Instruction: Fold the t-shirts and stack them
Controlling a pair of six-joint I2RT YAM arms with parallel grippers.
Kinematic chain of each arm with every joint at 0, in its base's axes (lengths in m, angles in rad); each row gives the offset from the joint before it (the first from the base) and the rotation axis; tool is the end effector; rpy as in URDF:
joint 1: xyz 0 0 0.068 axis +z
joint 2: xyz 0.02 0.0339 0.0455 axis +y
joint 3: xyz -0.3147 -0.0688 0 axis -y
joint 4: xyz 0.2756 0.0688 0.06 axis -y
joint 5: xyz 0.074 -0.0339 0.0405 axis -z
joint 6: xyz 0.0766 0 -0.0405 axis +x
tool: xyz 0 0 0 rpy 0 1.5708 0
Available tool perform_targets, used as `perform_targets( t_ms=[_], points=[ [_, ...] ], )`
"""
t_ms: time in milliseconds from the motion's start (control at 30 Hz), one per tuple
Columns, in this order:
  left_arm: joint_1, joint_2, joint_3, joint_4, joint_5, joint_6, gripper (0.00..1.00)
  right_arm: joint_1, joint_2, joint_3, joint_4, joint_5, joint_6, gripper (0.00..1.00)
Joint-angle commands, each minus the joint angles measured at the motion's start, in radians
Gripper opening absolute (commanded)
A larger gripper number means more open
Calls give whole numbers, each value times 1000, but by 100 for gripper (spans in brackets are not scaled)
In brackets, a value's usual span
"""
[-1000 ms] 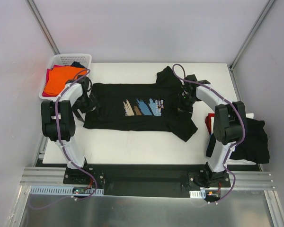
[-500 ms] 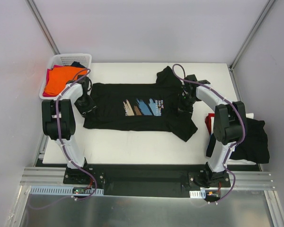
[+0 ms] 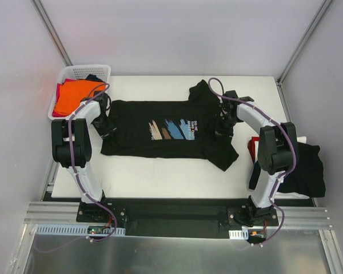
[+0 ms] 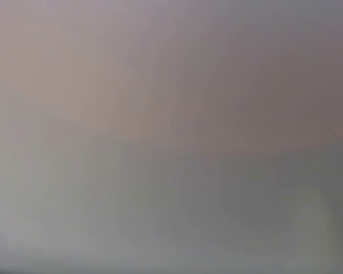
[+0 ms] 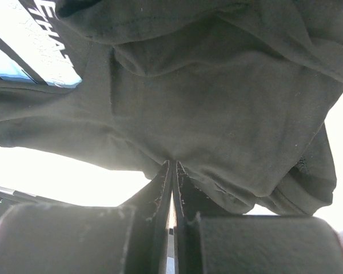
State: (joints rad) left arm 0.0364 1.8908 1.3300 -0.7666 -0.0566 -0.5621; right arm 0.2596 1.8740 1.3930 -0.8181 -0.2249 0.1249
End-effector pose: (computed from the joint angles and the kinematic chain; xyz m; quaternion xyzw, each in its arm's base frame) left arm 0.4201 0.0196 0.1704 -0.2958 0.9471 -0.0044 0.1245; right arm 0.4073 0.1258 0.1963 -0.0814 0.9813 0.1348 0.1109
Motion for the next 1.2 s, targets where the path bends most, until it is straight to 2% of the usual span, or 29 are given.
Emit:
perform_targets(
  t_ms=[0, 233, 433, 567, 667, 700, 767, 800, 833, 900, 933, 1000, 1033, 1067, 1133, 1167],
  points=[
    [-15, -78, -18, -42, 46, 18, 24, 1, -6, 34, -19, 1, -5, 3],
    [-26, -102, 41, -83, 11, 11, 29, 12, 5, 46, -13, -7, -2, 3],
    [-30, -7, 207, -148, -55, -16, 29, 12, -13, 40, -21, 4, -11, 3],
    [-29, 66, 319, -189, -31, -21, 28, 12, -33, 18, -27, 12, -14, 3],
    [-33, 42, 269, -198, -17, -18, 41, 12, -58, -11, -21, 25, -14, 2],
    [-33, 34, 246, -194, -17, -15, 53, 12, -61, -17, -19, 28, -13, 3],
    [-33, 7, 177, -189, -22, -6, 69, 12, -67, -38, -6, 25, -7, 3],
    [-32, -4, 157, -180, -23, -1, 85, 12, -67, -45, 0, 21, -1, 3],
    [-33, -30, 137, -178, -28, 2, 92, 12, -65, -49, 8, 15, 2, 2],
    [-33, -53, 88, -171, -32, 8, 98, 13, -61, -55, 14, 10, 10, 3],
    [-33, -71, 63, -162, -32, 10, 98, 15, -61, -55, 16, 7, 10, 2],
    [-33, -79, 41, -152, -35, 8, 87, 15, -55, -49, 14, 6, 9, 2],
    [-33, -78, 26, -140, -34, 7, 68, 17, -53, -45, 11, 7, 7, 2],
    [-33, -73, 21, -137, -31, 4, 55, 15, -52, -42, 10, 6, 5, 3],
    [-33, -61, 14, -125, -20, 5, 38, 17, -47, -31, 5, 10, -1, 3],
    [-32, -58, 14, -119, -19, 4, 38, 15, -47, -31, 2, 9, -1, 3]
  ],
)
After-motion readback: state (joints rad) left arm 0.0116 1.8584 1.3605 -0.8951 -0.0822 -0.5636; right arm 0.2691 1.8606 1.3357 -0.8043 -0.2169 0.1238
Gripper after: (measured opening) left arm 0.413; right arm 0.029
